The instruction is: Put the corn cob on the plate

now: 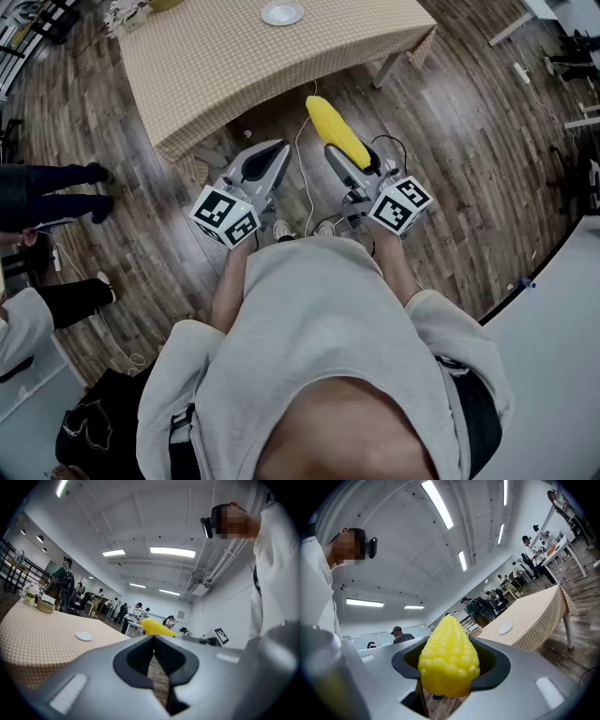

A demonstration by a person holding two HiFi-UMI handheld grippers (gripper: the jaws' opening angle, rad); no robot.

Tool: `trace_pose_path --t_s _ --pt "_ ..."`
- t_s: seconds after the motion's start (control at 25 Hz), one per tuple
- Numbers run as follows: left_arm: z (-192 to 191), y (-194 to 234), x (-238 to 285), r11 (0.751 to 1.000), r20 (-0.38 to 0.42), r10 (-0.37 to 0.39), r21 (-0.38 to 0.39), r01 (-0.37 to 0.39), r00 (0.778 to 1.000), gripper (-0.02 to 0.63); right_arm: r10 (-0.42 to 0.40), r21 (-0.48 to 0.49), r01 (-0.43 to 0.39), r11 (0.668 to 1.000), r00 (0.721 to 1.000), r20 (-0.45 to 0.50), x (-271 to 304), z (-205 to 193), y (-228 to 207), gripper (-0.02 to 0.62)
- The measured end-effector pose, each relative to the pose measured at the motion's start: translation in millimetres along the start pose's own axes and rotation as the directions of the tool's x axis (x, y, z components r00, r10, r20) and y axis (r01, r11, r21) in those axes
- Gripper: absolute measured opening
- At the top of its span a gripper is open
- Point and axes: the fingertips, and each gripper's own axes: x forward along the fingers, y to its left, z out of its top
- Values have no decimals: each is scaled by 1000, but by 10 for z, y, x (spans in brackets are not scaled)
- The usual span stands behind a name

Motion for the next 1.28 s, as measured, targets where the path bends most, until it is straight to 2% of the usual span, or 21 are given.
trace_pose_path --t_s 0.6,1.28 --pt "-17 -297 60 999 12 10 34 -10 1000 8 59 8 -59 998 998 1 -187 2 51 249" --pt "-192 -649 236 994 25 85 61 -86 996 8 149 -7 -149 989 989 13 -528 201 -110 249"
